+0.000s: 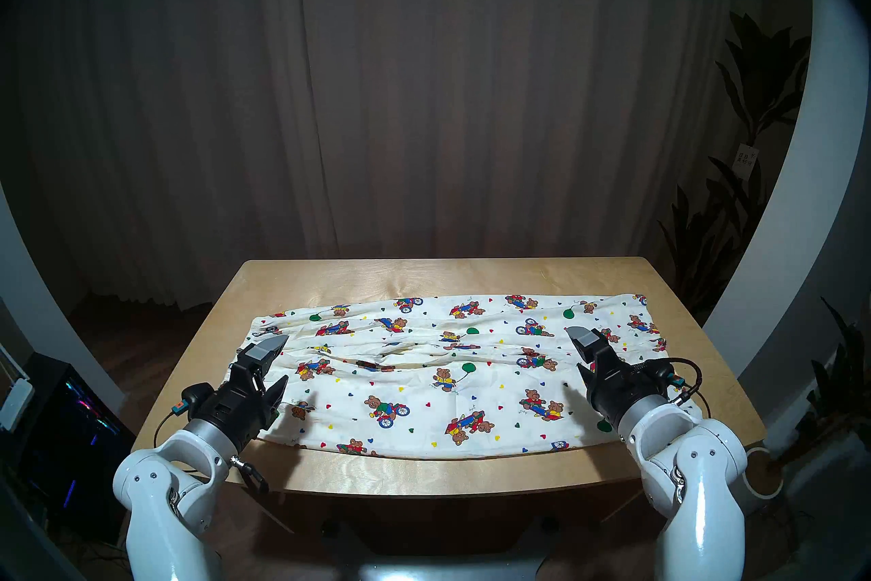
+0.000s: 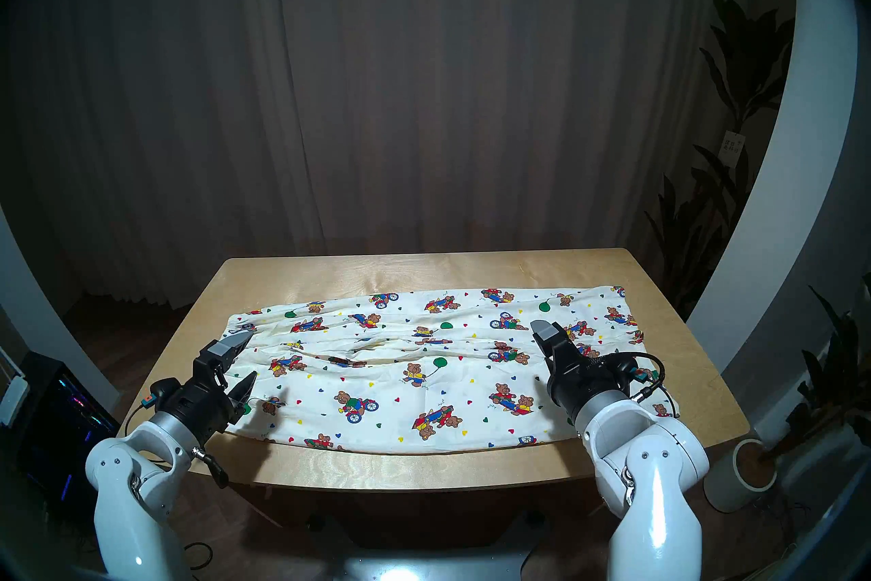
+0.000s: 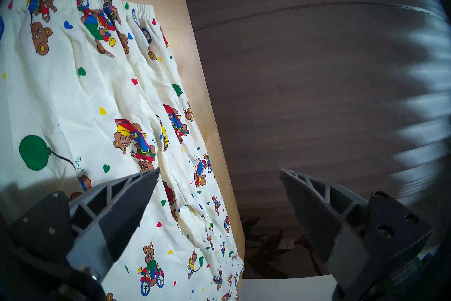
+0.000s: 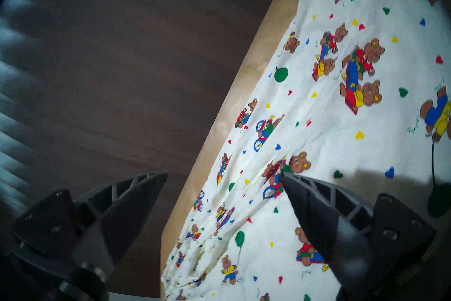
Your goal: Fold the pants in half lengthwise, then in half again, and set them down flat
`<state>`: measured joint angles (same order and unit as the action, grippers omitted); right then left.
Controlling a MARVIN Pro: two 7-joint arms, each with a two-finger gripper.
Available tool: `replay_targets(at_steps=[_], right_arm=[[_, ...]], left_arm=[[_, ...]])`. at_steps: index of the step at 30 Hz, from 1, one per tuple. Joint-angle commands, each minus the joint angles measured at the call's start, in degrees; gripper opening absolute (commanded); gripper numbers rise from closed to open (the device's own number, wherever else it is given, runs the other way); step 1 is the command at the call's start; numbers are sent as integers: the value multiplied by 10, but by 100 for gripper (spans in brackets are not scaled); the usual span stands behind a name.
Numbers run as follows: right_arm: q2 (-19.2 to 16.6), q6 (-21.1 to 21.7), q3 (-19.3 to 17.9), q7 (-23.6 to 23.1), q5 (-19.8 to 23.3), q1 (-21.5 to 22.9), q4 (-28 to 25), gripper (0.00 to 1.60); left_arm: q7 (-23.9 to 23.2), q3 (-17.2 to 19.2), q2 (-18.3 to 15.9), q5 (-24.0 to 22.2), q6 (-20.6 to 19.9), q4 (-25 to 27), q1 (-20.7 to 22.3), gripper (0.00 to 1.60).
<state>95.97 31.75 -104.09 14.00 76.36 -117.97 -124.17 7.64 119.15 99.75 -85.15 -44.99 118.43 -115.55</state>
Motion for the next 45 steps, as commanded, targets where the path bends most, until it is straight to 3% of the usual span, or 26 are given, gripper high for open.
replay_targets(at_steps=[1, 5, 11, 14, 16, 24, 31, 33, 37, 45], right_arm=[[23, 5, -21, 27, 131, -3, -17, 160], [31, 18, -38, 88, 167, -8, -44, 160], [10, 18, -36, 156, 128, -13, -86, 160], [-8, 21, -34, 200, 99, -8, -102, 160], [-17, 35, -36, 218, 108, -4, -103, 160], [5, 74, -84, 271, 246, 24, -69, 160], [-22, 92, -122, 329, 317, 21, -47, 160], [-24, 98, -134, 327, 337, 20, -39, 160], [-58, 146, -141, 295, 322, 14, -28, 160], [-74, 204, -151, 248, 294, 2, 8, 160]], left_arm=[[7, -3, 4, -33, 9, 0, 3, 160], [40, 3, 13, -54, 25, 15, -11, 160], [115, 4, 22, -67, 53, 48, -27, 160], [153, 0, 22, -41, 56, 70, -28, 160], [167, -8, 21, -46, 59, 78, -28, 160], [227, -35, 17, -90, 96, 78, -28, 160], [313, -48, 27, -103, 152, 107, -56, 160], [320, -48, 29, -102, 158, 112, -61, 160], [324, -50, 34, -110, 166, 122, -72, 160], [328, -50, 33, -95, 155, 114, -90, 160]])
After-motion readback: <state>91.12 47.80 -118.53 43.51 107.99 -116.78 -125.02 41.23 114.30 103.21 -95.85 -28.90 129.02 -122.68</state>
